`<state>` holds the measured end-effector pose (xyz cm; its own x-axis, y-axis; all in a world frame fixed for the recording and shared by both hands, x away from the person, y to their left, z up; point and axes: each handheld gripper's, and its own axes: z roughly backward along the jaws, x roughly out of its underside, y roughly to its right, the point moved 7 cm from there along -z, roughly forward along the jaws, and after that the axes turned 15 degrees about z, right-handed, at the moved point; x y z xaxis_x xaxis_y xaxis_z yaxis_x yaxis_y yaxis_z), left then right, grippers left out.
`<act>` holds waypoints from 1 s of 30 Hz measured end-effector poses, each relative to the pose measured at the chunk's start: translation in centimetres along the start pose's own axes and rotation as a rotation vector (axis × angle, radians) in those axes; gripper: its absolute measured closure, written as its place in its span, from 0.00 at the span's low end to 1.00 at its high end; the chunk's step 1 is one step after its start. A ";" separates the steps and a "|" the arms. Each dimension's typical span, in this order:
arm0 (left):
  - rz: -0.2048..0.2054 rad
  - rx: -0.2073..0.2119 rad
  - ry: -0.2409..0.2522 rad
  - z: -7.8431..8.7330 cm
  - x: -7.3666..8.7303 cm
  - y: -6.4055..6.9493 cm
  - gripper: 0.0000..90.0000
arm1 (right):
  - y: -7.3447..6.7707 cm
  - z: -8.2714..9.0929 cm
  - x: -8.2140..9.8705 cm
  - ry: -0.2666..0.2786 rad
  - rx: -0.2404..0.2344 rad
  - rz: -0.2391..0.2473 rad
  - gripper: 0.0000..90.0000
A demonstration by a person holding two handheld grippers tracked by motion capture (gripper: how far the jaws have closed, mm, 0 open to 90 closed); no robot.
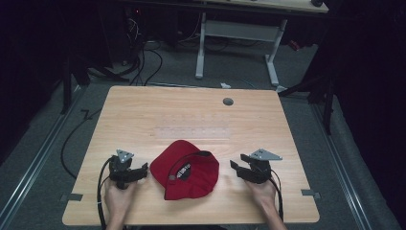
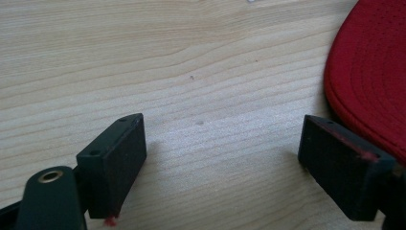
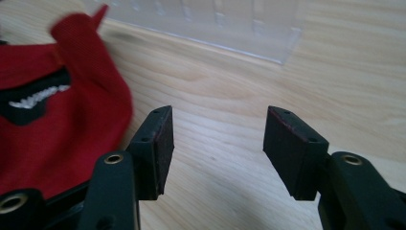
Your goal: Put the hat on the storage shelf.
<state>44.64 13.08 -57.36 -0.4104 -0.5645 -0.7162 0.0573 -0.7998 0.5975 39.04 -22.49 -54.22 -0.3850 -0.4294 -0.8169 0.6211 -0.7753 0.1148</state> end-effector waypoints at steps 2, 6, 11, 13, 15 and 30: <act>0.000 0.000 0.000 0.0 0.0 0.0 0.19 | -0.1 0.1 -0.3 0.008 -0.007 0.007 0.48; 0.000 0.001 -0.001 0.0 0.0 0.0 0.19 | -1.1 0.1 -1.8 0.033 -0.060 0.032 0.45; -0.002 0.003 -0.002 0.0 0.0 0.0 0.19 | -2.4 -0.6 -3.3 0.044 -0.116 0.066 0.43; -0.002 0.003 -0.003 0.0 0.0 0.0 0.19 | -3.0 -1.1 -3.8 0.042 -0.136 0.075 0.42; -0.001 0.003 -0.002 0.0 0.0 0.0 0.19 | -3.4 -1.6 -4.3 0.043 -0.147 0.083 0.42; -0.002 0.003 -0.003 0.0 0.0 0.0 0.19 | -5.8 -6.7 -6.1 -0.022 -0.234 0.118 0.42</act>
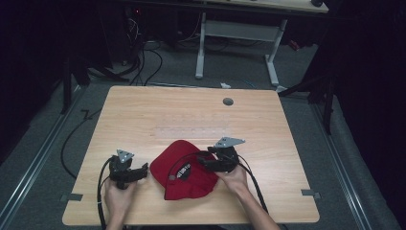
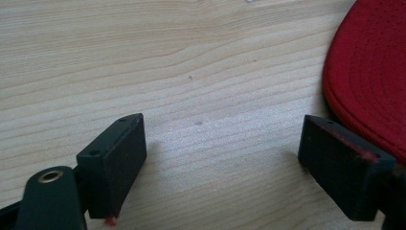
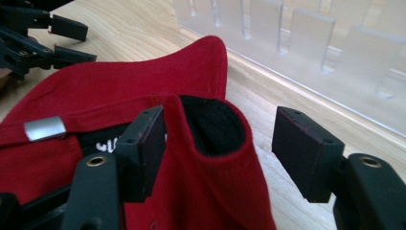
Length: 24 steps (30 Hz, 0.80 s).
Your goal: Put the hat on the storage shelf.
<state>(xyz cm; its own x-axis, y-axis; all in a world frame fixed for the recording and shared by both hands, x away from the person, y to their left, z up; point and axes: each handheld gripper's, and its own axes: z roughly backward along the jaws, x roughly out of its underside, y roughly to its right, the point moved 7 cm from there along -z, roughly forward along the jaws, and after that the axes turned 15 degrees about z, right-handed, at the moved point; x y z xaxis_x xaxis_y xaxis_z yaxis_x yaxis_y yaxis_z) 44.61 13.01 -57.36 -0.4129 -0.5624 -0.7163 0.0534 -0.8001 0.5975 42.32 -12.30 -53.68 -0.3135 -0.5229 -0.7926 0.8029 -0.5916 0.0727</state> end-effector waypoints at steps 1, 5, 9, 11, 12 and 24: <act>0.000 0.000 0.000 0.0 0.0 0.0 0.19 | 0.0 -0.3 0.1 -0.004 -0.002 -0.003 0.43; -0.001 0.004 -0.002 0.0 0.0 0.1 0.19 | 0.1 -1.8 1.0 -0.020 -0.033 -0.023 0.56; -0.002 0.005 -0.004 0.0 0.1 0.1 0.19 | -0.2 -2.3 1.2 -0.008 -0.070 -0.003 0.76; -0.002 0.005 -0.004 0.0 0.1 0.1 0.19 | -0.3 -2.2 1.3 0.002 -0.090 0.002 0.83; -0.002 0.006 -0.005 0.0 0.1 0.1 0.19 | -0.4 -2.2 1.3 0.008 -0.101 -0.002 0.86; -0.018 0.030 -0.027 0.2 0.3 0.3 0.17 | -0.7 0.4 1.6 0.046 -0.121 -0.007 0.93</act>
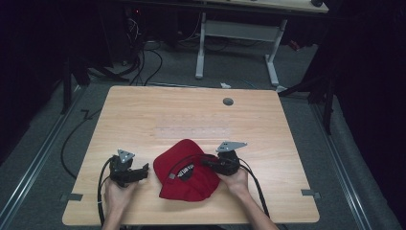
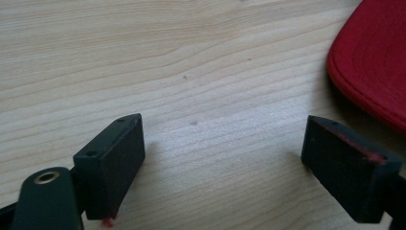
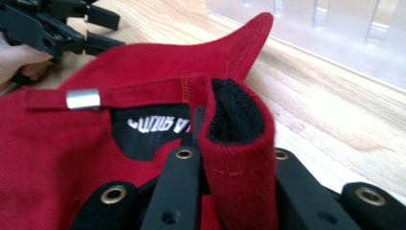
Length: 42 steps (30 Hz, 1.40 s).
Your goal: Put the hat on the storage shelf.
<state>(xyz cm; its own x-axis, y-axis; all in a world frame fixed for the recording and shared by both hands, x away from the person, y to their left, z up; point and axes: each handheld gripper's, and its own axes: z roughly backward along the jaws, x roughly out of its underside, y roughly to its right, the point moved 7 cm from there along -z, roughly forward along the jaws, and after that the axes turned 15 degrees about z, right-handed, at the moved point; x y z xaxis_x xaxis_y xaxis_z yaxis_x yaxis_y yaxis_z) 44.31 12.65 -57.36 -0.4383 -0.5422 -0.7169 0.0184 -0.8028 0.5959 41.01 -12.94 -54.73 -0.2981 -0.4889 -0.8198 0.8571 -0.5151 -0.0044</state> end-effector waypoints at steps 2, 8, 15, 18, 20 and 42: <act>0.001 0.009 -0.008 0.2 0.1 0.1 0.20 | -0.1 0.6 0.0 0.010 0.000 -0.006 0.93; -0.023 0.090 -0.019 1.6 0.7 1.6 0.22 | 0.1 2.3 0.1 0.032 -0.009 -0.065 0.93; -0.108 0.193 -0.040 3.8 2.2 4.5 0.21 | 0.6 4.0 0.0 0.043 0.006 -0.104 0.93; -0.128 0.234 -0.058 4.6 2.9 5.8 0.20 | 0.7 4.5 -0.2 0.049 0.008 -0.120 0.93; -0.135 0.249 -0.066 4.9 3.3 6.4 0.19 | 0.9 4.9 -0.3 0.057 0.009 -0.132 0.93; -0.223 0.341 -0.124 5.2 6.6 10.9 0.16 | 1.3 7.0 -3.2 0.106 0.008 -0.176 0.93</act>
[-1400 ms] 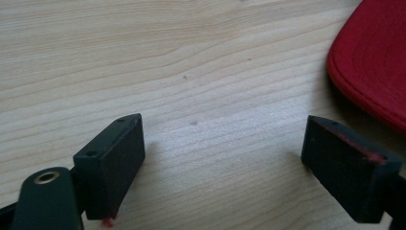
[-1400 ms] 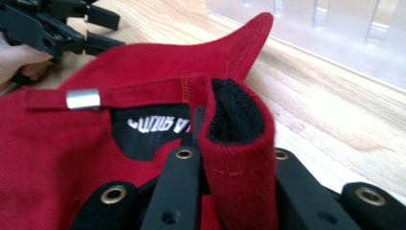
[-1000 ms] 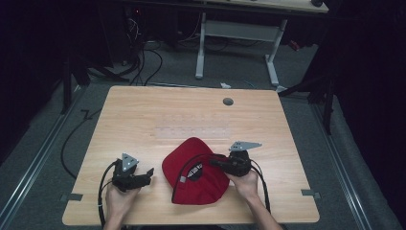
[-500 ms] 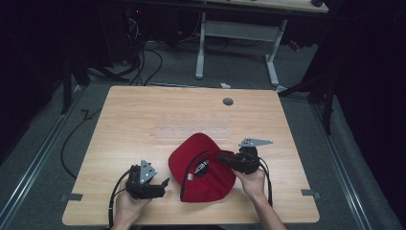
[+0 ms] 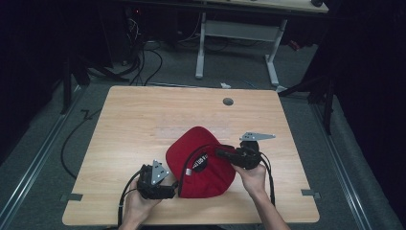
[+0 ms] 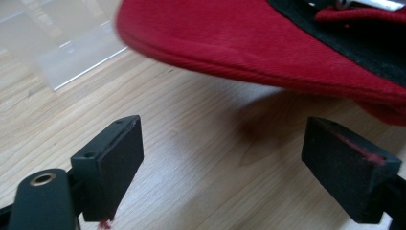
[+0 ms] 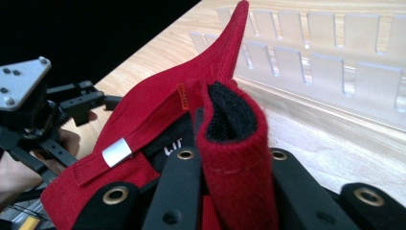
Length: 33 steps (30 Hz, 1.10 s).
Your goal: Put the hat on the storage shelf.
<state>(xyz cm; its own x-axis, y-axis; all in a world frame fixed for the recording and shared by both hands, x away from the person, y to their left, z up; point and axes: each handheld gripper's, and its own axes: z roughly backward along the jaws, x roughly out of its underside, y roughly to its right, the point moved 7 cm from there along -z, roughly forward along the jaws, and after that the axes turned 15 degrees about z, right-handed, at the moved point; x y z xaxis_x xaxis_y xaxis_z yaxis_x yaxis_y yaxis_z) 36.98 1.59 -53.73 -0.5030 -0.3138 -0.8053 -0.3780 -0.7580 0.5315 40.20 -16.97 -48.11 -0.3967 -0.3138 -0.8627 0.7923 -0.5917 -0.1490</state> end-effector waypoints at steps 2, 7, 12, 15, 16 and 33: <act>0.002 0.009 0.007 0.0 0.0 0.3 0.16 | -0.2 0.0 -0.2 -0.001 -0.001 -0.001 0.93; 0.001 0.021 0.030 0.3 -0.4 0.9 0.16 | -0.4 -0.3 -0.3 -0.017 0.010 0.003 0.93; -0.019 0.045 0.067 1.4 -1.4 1.3 0.16 | -0.6 -0.3 0.2 -0.060 0.062 0.050 0.93; -0.007 0.070 0.092 2.2 -2.2 1.7 0.16 | -0.9 -0.2 0.4 -0.077 0.070 0.063 0.93; -0.010 0.072 0.093 2.3 -2.3 1.8 0.16 | -1.0 -0.2 0.4 -0.083 0.071 0.069 0.93; -0.165 0.028 0.061 1.8 -1.2 2.5 0.21 | -1.6 -1.1 1.4 -0.174 0.050 0.057 0.93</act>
<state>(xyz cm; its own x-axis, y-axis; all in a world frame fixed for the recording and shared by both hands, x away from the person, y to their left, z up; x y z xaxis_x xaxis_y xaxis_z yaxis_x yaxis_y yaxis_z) 35.27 1.12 -50.92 -0.3847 -0.2208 -0.8962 -0.4739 -0.7860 0.3971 38.90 -15.63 -49.57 -0.4292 -0.4687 -0.7721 0.7935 -0.6040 -0.0744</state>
